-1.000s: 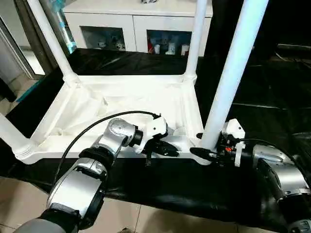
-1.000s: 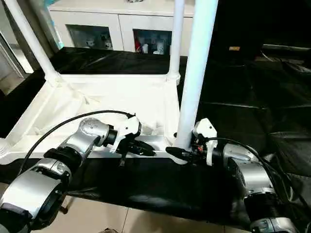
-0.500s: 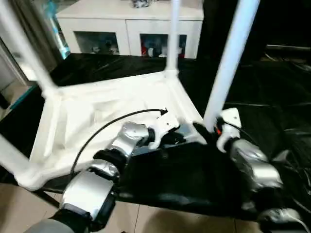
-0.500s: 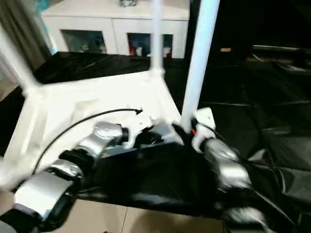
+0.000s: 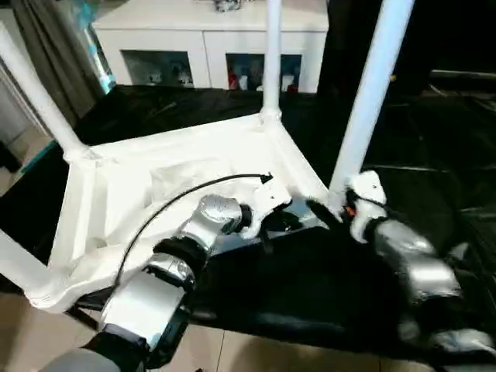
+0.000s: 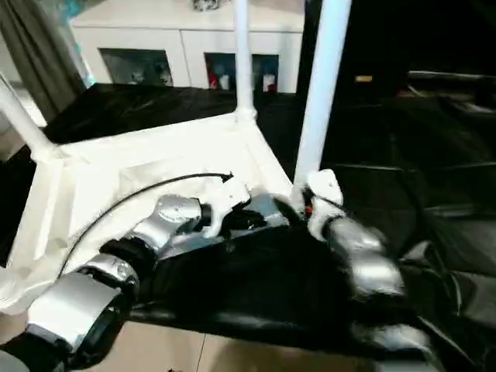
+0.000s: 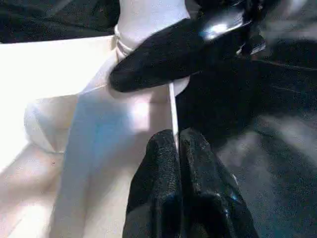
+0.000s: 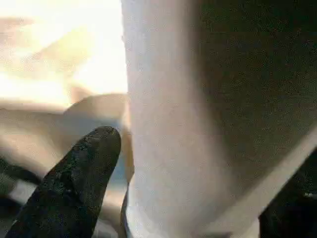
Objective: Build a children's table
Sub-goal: Rotate leg to tighten
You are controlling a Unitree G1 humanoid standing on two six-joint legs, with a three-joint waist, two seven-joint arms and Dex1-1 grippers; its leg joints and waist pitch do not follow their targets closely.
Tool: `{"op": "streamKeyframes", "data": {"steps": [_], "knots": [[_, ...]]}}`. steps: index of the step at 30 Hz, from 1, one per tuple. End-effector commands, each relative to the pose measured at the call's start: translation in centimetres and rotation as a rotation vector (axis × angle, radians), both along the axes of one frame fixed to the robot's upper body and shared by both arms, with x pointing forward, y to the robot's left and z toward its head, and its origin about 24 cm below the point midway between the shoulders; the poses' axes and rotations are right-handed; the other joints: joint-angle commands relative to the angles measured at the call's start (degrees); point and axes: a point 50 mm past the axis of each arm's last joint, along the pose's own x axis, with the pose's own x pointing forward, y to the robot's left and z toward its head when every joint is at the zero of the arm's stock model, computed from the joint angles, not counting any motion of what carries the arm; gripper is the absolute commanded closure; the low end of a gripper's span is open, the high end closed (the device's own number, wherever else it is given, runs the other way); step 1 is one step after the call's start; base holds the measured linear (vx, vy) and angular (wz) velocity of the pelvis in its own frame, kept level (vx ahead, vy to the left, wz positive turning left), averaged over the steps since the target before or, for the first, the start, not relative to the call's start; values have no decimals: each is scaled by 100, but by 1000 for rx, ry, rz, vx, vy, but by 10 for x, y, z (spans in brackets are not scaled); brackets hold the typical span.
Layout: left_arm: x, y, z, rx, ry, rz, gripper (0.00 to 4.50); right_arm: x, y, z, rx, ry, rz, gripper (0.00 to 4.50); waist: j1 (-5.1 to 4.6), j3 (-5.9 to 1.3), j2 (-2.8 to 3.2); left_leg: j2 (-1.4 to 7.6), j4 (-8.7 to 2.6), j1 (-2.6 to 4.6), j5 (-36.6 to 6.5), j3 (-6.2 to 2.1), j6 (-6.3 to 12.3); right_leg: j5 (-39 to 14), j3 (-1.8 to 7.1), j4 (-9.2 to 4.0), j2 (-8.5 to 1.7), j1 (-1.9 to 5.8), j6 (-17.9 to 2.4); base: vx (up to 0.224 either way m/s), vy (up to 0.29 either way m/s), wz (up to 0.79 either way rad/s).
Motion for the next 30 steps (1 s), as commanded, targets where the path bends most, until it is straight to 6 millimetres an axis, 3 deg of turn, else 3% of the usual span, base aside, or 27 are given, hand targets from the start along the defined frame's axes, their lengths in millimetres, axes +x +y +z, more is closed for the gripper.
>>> {"op": "streamKeyframes", "data": {"steps": [1, 5, 7, 11, 15, 22, 26, 30], "knots": [[-5, -10, 8, -23, -29, -124, 450, -7, 19, -2, 15, 26, 165, 77, 19, -371, -156, 516, -321, 8, -351, -243, 1133, -55, 372, -242, -532, 301, -1388, 0, 0, 0], [-7, 6, 9, -11, 13, -220, 450, -18, 2, 8, 31, 43, 311, 77, 79, -397, -160, 508, -278, -16, -289, -236, 1274, -68, 355, -231, -548, 311, -1421, 0, 0, 0], [-8, 11, 9, -2, 25, -240, 450, -21, -4, 10, 33, 60, 349, 77, 100, -383, -145, 533, -277, -22, -301, -242, 1290, -144, 350, -230, -525, 262, -1430, 0, 0, 0], [-8, 23, 8, 4, 56, -266, 450, -25, -12, 14, 47, 80, 397, 77, 154, -345, -157, 539, -319, 8, -662, -233, 1007, -778, 357, -306, -528, 247, -1369, 0, 0, 0], [-9, 26, 8, 2, 73, -278, 450, -26, -12, 14, 49, 89, 411, 104, 173, -358, -174, 554, -327, 9, -621, -245, 897, -701, 363, -283, -540, 245, -1373, 0, 0, 0], [-9, 26, 9, -9, 71, -279, 450, -30, -8, 10, 70, 127, 456, 179, 204, -361, -196, 527, -298, -14, -443, -235, 1010, -648, 351, -273, -540, 252, -1335, 0, 0, 0], [-8, 26, 8, -11, 58, -243, 450, -33, -6, 6, 75, 136, 444, 187, 229, -359, -197, 533, -303, -4, -460, -234, 972, -760, 354, -284, -538, 241, -1283, 0, 0, 0], [-2, 21, 8, -15, 17, -140, 450, -30, -4, -6, 62, 146, 314, 188, 250, -349, -216, 528, -314, 5, -515, -234, 874, -948, 351, -308, -544, 226, -1240, 0, 0, 0]]}}
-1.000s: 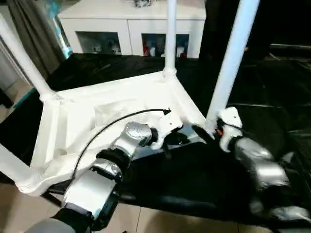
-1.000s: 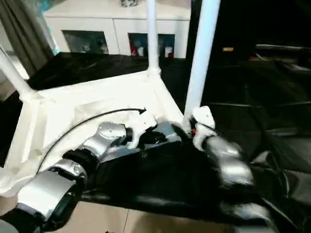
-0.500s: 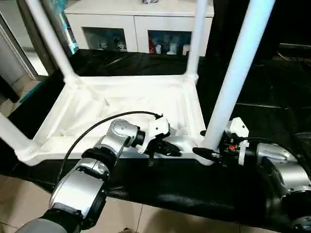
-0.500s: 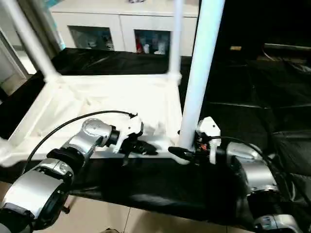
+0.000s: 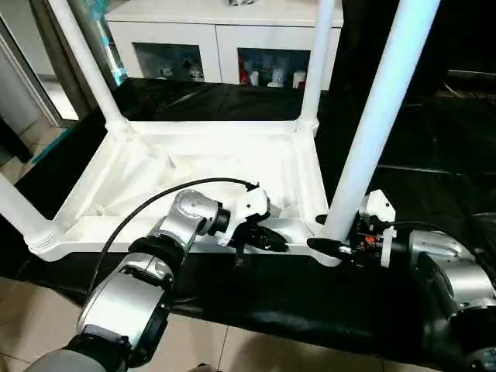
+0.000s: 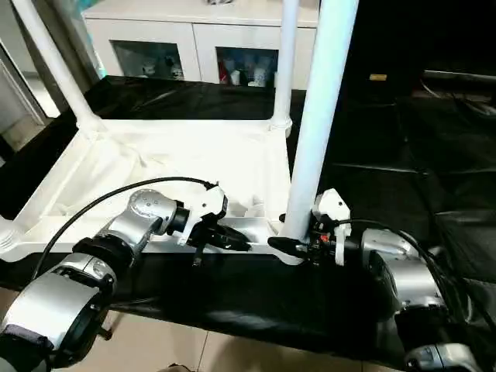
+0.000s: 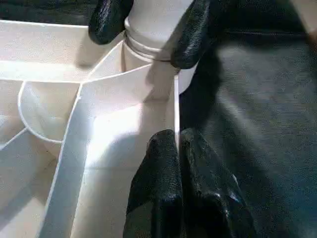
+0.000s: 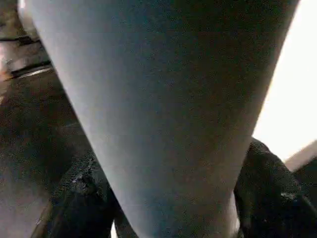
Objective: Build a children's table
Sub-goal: Rotate leg to tighten
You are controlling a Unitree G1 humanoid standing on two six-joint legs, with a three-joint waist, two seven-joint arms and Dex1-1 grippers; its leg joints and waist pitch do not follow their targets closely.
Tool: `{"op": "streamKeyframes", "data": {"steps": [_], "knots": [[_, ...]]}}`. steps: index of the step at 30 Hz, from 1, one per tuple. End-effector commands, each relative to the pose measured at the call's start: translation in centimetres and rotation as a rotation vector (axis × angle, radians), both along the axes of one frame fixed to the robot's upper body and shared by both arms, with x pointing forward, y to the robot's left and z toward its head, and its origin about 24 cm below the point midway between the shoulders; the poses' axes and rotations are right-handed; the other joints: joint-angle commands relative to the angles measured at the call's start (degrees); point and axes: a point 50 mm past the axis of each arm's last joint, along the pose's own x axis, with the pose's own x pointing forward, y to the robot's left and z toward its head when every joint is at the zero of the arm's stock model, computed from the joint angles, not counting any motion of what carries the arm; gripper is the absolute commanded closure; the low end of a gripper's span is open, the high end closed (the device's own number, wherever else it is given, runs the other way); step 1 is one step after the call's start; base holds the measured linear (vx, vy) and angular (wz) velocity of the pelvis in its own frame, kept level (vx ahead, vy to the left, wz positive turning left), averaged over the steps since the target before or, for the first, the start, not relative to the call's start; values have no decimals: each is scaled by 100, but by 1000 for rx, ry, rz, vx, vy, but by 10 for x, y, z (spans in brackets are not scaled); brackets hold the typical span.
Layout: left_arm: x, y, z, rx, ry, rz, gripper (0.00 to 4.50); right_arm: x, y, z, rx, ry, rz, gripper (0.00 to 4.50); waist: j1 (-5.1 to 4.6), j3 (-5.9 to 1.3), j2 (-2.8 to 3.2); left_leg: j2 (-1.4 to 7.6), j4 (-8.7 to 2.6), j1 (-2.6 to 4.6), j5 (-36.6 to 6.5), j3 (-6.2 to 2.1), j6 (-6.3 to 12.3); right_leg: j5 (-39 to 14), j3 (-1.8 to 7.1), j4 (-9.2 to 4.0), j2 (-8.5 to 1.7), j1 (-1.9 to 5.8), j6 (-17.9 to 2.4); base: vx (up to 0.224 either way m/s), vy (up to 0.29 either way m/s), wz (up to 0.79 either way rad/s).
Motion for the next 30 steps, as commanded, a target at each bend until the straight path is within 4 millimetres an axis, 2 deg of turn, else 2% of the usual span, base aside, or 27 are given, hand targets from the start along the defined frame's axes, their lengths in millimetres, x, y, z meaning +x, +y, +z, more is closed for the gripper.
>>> {"op": "streamKeyframes", "data": {"steps": [1, 3, 4, 5, 6, 7, 9, 10, 11, 13, 15, 16, 17, 19, 20, 23, 27, 28, 29, 30], "knots": [[8, -8, 6, -34, -57, 101, 450, 3, 8, -17, -47, 31, -108, 189, -18, -351, -190, 518, -390, 82, -542, -242, 807, -1032, 363, -370, -540, 291, -1204, 0, 0, 0], [10, -11, 7, -35, -69, 145, 450, 8, 10, -23, -75, 23, -204, 189, -46, -332, -180, 499, -415, 101, -782, -249, 618, -1391, 359, -423, -544, 291, -1152, 0, 0, 0], [13, -18, 8, -46, -80, 199, 450, 14, 14, -31, -109, 21, -335, 189, -127, -305, -170, 486, -447, 110, -983, -260, 411, -1660, 364, -466, -534, 268, -1096, 0, 0, 0], [13, -24, 8, -51, -93, 226, 450, 17, 18, -36, -124, 28, -408, 189, -154, -306, -131, 471, -454, 114, -1069, -272, 352, -1773, 355, -485, -539, 280, -1071, 0, 0, 0], [14, -29, 8, -51, -107, 249, 450, 20, 22, -39, -133, 38, -471, 189, -207, -304, -158, 475, -469, 143, -1192, -278, 250, -1908, 359, -520, -530, 269, -1015, 0, 0, 0], [14, -33, 8, -47, -115, 258, 450, 22, 24, -39, -128, 45, -505, 189, -248, -296, -139, 473, -478, 128, -1229, -287, 219, -1917, 365, -512, -523, 277, -1018, 0, 0, 0], [14, -36, 8, -43, -123, 268, 450, 24, 26, -40, -123, 52, -542, 189, -307, -283, -139, 472, -488, 168, -1449, -279, 206, -2049, 372, -570, -527, 268, -997, 0, 0, 0], [14, -41, 8, -45, -126, 288, 450, 29, 30, -40, -113, 62, -604, 189, -307, -283, -139, 472, -488, 168, -1449, -279, 206, -2049, 372, -570, -527, 268, -997, 0, 0, 0], [14, -46, 8, -49, -129, 305, 450, 32, 33, -40, -105, 72, -650, 189, -340, -257, -83, 462, -504, 185, -1641, -282, 179, -2198, 371, -595, -524, 250, -993, 0, 0, 0], [13, -56, 9, -59, -129, 325, 450, 38, 47, -39, -99, 56, -663, 189, -373, -246, -78, 459, -528, 211, -1831, -298, 101, -2451, 349, -638, -526, 272, -898, 0, 0, 0], [12, -61, 9, -59, -136, 328, 450, 40, 61, -36, -95, 14, -611, 189, -404, -264, -74, 451, -536, 219, -1863, -311, 61, -2424, 350, -648, -531, 284, -871, 0, 0, 0], [12, -61, 9, -59, -137, 326, 450, 39, 62, -35, -90, 7, -599, 189, -403, -272, -76, 461, -538, 211, -1783, -308, 92, -2218, 368, -633, -530, 288, -899, 0, 0, 0], [12, -61, 9, -60, -138, 325, 450, 39, 63, -34, -86, -1, -589, 133, -401, -279, -79, 462, -537, 193, -1698, -302, 147, -1992, 381, -603, -530, 300, -962, 0, 0, 0], [12, -59, 10, -64, -137, 315, 450, 39, 64, -31, -78, -24, -566, 121, -393, -294, -59, 464, -529, 175, -1542, -294, 227, -1672, 385, -558, -533, 320, -1071, 0, 0, 0], [12, -57, 10, -66, -135, 302, 450, 39, 64, -29, -59, -24, -557, 115, -387, -301, -71, 457, -520, 165, -1457, -281, 288, -1531, 387, -544, -535, 332, -1117, 0, 0, 0], [11, -52, 9, -65, -123, 272, 450, 38, 60, -24, -46, -57, -497, 76, -357, -300, -79, 458, -510, 161, -1371, -275, 401, -1556, 381, -546, -543, 347, -1121, 0, 0, 0], [10, -42, 8, -57, -103, 219, 450, 31, 55, -20, -41, -80, -352, 76, -302, -325, -80, 483, -487, 138, -1068, -264, 604, -1034, 378, -467, -532, 376, -1234, 0, 0, 0], [9, -37, 7, -45, -97, 185, 450, 25, 50, -18, -39, -77, -270, 76, -302, -325, -80, 483, -487, 138, -1068, -264, 604, -1034, 378, -467, -532, 376, -1234, 0, 0, 0], [9, -33, 6, -36, -92, 163, 450, 21, 46, -17, -38, -73, -215, 76, -268, -344, -85, 494, -464, 123, -905, -254, 763, -666, 370, -410, -524, 404, -1319, 0, 0, 0], [6, -23, 5, -19, -77, 94, 450, 12, 35, -15, -47, -55, -111, 76, -257, -344, -87, 498, -449, 110, -812, -249, 872, -436, 369, -387, -529, 398, -1387, 0, 0, 0]]}}
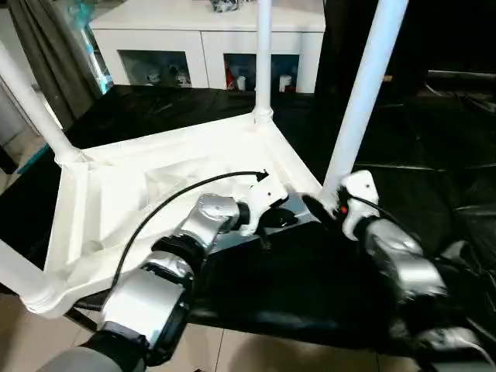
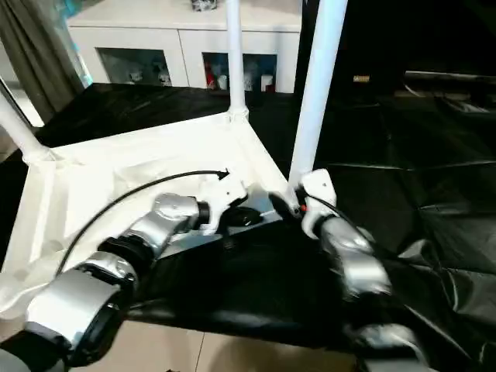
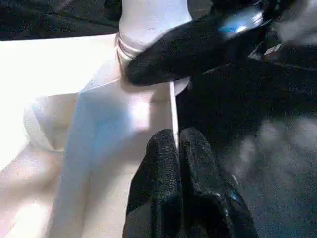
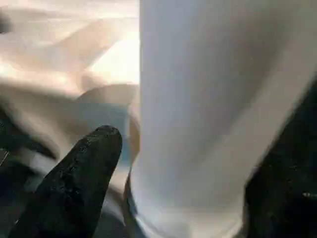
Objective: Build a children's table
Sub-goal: Rotate leg to tighten
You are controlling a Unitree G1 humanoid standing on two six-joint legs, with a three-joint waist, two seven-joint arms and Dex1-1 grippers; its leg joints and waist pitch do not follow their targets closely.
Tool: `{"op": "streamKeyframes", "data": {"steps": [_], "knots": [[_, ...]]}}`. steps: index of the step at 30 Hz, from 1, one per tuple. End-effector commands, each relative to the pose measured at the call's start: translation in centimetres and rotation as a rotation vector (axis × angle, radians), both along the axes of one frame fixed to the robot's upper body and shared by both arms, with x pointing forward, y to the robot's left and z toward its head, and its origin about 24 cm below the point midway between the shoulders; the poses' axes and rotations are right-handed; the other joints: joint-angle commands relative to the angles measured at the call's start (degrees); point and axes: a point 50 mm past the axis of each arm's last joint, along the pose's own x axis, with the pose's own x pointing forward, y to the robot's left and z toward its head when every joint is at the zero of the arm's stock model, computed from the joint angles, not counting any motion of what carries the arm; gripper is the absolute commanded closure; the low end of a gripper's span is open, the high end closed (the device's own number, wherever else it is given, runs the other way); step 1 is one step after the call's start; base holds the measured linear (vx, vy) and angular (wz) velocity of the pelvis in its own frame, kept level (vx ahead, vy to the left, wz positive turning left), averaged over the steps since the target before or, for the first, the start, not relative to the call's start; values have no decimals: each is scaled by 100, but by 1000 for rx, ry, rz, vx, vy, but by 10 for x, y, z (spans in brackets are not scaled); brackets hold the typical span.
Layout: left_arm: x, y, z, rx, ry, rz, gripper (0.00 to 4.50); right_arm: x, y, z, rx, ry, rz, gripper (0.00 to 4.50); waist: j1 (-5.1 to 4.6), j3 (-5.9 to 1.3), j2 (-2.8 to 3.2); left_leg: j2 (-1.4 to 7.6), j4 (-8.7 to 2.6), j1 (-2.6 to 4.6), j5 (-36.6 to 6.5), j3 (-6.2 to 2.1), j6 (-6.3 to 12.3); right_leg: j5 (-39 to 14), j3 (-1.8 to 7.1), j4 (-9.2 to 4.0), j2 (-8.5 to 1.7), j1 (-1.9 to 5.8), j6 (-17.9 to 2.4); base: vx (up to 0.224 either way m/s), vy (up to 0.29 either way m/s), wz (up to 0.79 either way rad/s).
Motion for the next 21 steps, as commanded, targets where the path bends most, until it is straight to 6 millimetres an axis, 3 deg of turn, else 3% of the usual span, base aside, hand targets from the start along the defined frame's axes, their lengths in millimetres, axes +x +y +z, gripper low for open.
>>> {"op": "streamKeyframes", "data": {"steps": [1, 2, 3, 6, 8, 14, 21], "knots": [[-6, -2, 7, 1, -18, -166, 450, -18, 17, -7, 21, 79, 266, 76, 40, -352, -110, 508, -371, 15, -779, -249, 941, -353, 363, -308, -540, 321, -1411, 0, 0, 0], [-6, 1, 7, 3, -14, -183, 450, -20, 14, -6, 21, 84, 285, 76, 61, -346, -100, 519, -358, 6, -727, -245, 1055, -255, 363, -286, -545, 307, -1448, 0, 0, 0], [-8, 5, 6, 10, -2, -211, 450, -21, 9, -4, 28, 90, 299, 76, 63, -341, -101, 522, -365, 3, -749, -247, 1052, -332, 357, -300, -545, 303, -1442, 0, 0, 0], [-11, 16, 6, 19, 32, -275, 450, -24, -2, 1, 37, 95, 327, 76, 87, -314, -106, 536, -400, 37, -1020, -244, 845, -940, 360, -363, -536, 282, -1384, 0, 0, 0], [-12, 23, 7, 22, 60, -316, 450, -24, -9, 5, 31, 92, 349, 76, 104, -314, -108, 551, -420, 52, -1077, -251, 730, -1059, 369, -370, -533, 277, -1373, 0, 0, 0], [-14, 28, 7, 31, 73, -354, 450, -27, -14, 8, 32, 115, 410, 92, 151, -335, -108, 541, -393, 43, -866, -241, 748, -546, 380, -305, -556, 289, -1507, 0, 0, 0], [-13, 26, 8, 9, 60, -325, 450, -29, -7, 6, 62, 140, 451, 161, 167, -329, -118, 548, -400, 46, -872, -249, 721, -806, 371, -327, -545, 280, -1416, 0, 0, 0]]}}
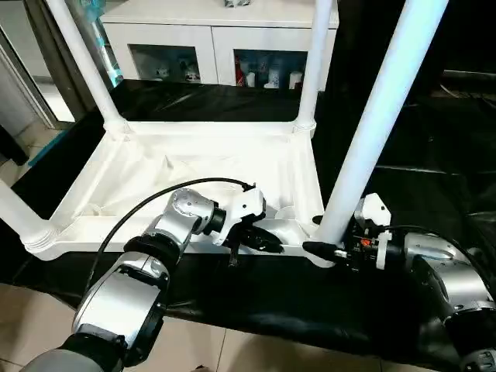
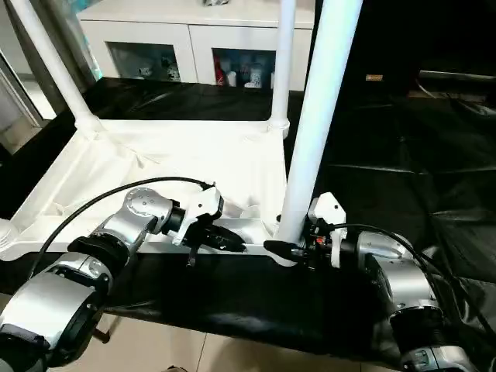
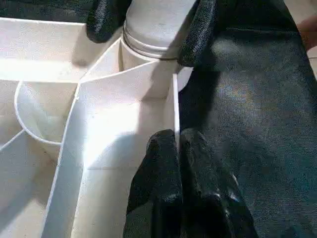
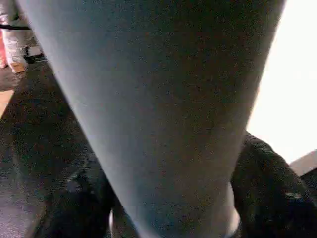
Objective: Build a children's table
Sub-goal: Rotate leg to tighten
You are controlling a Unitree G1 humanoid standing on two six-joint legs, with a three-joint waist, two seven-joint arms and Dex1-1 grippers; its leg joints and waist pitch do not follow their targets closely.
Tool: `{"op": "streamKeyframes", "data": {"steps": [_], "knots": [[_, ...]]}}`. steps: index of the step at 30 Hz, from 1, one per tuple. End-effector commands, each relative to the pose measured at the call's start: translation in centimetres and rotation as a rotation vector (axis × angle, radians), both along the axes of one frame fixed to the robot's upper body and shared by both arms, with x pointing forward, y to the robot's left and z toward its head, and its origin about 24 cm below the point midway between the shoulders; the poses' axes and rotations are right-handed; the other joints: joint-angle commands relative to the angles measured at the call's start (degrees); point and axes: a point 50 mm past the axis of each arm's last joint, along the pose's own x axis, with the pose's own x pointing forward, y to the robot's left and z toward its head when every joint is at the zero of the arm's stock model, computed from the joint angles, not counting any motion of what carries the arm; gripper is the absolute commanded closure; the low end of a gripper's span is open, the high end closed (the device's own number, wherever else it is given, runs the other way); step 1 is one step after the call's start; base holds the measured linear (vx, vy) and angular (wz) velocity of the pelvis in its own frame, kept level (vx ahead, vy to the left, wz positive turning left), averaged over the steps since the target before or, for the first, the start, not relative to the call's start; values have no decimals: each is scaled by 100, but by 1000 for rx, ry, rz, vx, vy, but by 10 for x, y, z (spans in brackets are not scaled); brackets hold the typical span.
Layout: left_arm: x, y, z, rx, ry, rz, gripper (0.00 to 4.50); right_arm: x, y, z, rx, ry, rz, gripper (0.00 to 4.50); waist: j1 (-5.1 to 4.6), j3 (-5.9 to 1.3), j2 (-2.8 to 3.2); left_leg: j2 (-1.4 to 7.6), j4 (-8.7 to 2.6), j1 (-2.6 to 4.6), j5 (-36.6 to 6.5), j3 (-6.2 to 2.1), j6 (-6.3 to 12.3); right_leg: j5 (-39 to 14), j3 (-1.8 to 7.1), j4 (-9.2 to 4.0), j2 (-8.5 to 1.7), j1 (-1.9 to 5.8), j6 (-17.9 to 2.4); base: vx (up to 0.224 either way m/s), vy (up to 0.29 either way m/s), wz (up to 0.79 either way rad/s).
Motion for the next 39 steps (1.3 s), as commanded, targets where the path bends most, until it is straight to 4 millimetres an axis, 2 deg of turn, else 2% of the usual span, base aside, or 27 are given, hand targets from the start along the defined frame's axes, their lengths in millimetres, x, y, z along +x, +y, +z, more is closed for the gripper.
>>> {"op": "streamKeyframes", "data": {"steps": [1, 4, 5, 7, 8, 9, 10, 12, 13, 14, 16, 17, 18, 21, 23, 25, 26, 29, 30, 31, 32, 33, 35, 37, 39], "knots": [[-1, -5, 5, -33, -20, -34, 450, 0, 3, -1, 3, 19, 9, 170, 18, -346, -116, 545, -406, 57, -868, -254, 716, -792, 373, -334, -547, 290, -1415, 0, 0, 0], [4, -8, 6, -34, -56, 38, 450, -1, 6, -7, -2, 29, -33, 178, 14, -343, -131, 536, -403, 55, -873, -249, 695, -810, 375, -340, -549, 291, -1408, 0, 0, 0], [7, -10, 6, -31, -76, 89, 450, 3, 7, -13, -30, 21, -112, 181, 7, -334, -121, 539, -406, 49, -894, -249, 647, -899, 378, -347, -552, 271, -1394, 0, 0, 0], [13, -16, 7, -33, -114, 184, 450, 10, 8, -25, -80, 9, -267, 183, -42, -317, -130, 520, -431, 74, -1077, -258, 462, -1285, 375, -394, -551, 249, -1308, 0, 0, 0], [16, -22, 8, -47, -126, 237, 450, 14, 10, -31, -97, 8, -356, 184, -66, -304, -140, 490, -437, 85, -1195, -265, 364, -1646, 363, -446, -556, 259, -1208, 0, 0, 0], [16, -23, 8, -49, -127, 244, 450, 15, 11, -32, -101, 10, -376, 185, -90, -284, -136, 483, -447, 101, -1277, -265, 303, -1940, 368, -496, -555, 245, -1121, 0, 0, 0], [17, -32, 9, -57, -140, 283, 450, 19, 17, -39, -125, 16, -472, 185, -113, -281, -135, 488, -459, 96, -1304, -277, 270, -2043, 372, -503, -551, 245, -1073, 0, 0, 0], [17, -39, 9, -60, -146, 307, 450, 23, 20, -41, -126, 25, -547, 185, -186, -287, -127, 502, -483, 112, -1386, -296, 191, -1996, 375, -499, -532, 226, -1076, 0, 0, 0], [17, -42, 9, -61, -148, 319, 450, 25, 21, -42, -124, 32, -587, 185, -196, -280, -134, 496, -481, 112, -1418, -295, 196, -1998, 378, -509, -534, 228, -1072, 0, 0, 0], [17, -49, 8, -64, -153, 339, 450, 29, 27, -43, -112, 41, -637, 185, -202, -285, -101, 486, -470, 111, -1427, -283, 224, -1928, 397, -501, -547, 218, -1118, 0, 0, 0], [16, -59, 8, -66, -161, 367, 450, 33, 36, -44, -110, 53, -701, 185, -213, -303, -105, 490, -470, 108, -1328, -284, 235, -1749, 395, -487, -539, 229, -1139, 0, 0, 0], [15, -65, 7, -66, -163, 375, 450, 36, 43, -44, -107, 58, -728, 185, -214, -299, -80, 478, -464, 97, -1297, -281, 243, -1681, 397, -481, -546, 236, -1148, 0, 0, 0], [15, -67, 7, -65, -164, 378, 450, 37, 47, -44, -105, 56, -737, 185, -217, -305, -92, 470, -463, 95, -1268, -277, 268, -1653, 391, -490, -540, 236, -1137, 0, 0, 0], [14, -69, 7, -70, -162, 379, 450, 39, 56, -42, -84, 41, -718, 185, -208, -309, -87, 469, -456, 84, -1229, -272, 367, -1530, 389, -477, -540, 248, -1131, 0, 0, 0], [14, -67, 7, -69, -157, 359, 450, 40, 59, -34, -60, -13, -664, 116, -207, -309, -86, 476, -460, 85, -1261, -275, 391, -1511, 388, -475, -544, 252, -1132, 0, 0, 0], [14, -65, 7, -67, -155, 347, 450, 41, 58, -31, -37, -26, -651, 113, -208, -311, -88, 477, -458, 80, -1249, -274, 401, -1472, 391, -465, -544, 256, -1146, 0, 0, 0], [14, -59, 7, -58, -150, 322, 450, 41, 53, -22, -5, -58, -596, 104, -193, -320, -100, 476, -451, 76, -1224, -272, 440, -1427, 390, -456, -555, 269, -1162, 0, 0, 0], [12, -53, 8, -62, -144, 263, 450, 38, 47, -17, -3, -79, -495, 75, -175, -338, -102, 490, -426, 43, -947, -266, 623, -929, 387, -382, -542, 293, -1271, 0, 0, 0], [11, -47, 8, -63, -132, 214, 450, 33, 42, -13, -21, -98, -400, 75, -154, -352, -148, 499, -408, 45, -823, -256, 720, -685, 380, -356, -535, 300, -1323, 0, 0, 0], [11, -46, 8, -63, -130, 206, 450, 32, 41, -13, -23, -99, -386, 75, -154, -352, -148, 499, -408, 45, -823, -256, 720, -685, 380, -356, -535, 300, -1323, 0, 0, 0], [9, -39, 8, -57, -118, 161, 450, 25, 35, -10, -26, -94, -297, 75, -105, -364, -125, 497, -372, 22, -618, -242, 928, -312, 376, -291, -545, 319, -1400, 0, 0, 0], [9, -37, 8, -51, -113, 147, 450, 23, 33, -9, -23, -86, -266, 75, -92, -373, -137, 504, -351, 11, -539, -238, 1050, -159, 373, -271, -546, 317, -1418, 0, 0, 0], [7, -27, 9, -44, -97, 80, 450, 15, 23, -6, -24, -58, -186, 75, -57, -371, -139, 508, -336, -3, -496, -236, 1162, -161, 370, -266, -552, 303, -1420, 0, 0, 0], [6, -25, 9, -44, -88, 68, 450, 14, 21, -5, -28, -51, -173, 75, -23, -366, -127, 524, -345, 10, -537, -238, 1117, -384, 364, -288, -550, 281, -1405, 0, 0, 0], [4, -19, 9, -51, -65, 26, 450, 9, 14, -5, -46, -40, -126, 75, 10, -377, -114, 545, -357, 30, -595, -246, 968, -525, 365, -283, -535, 260, -1400, 0, 0, 0]]}}
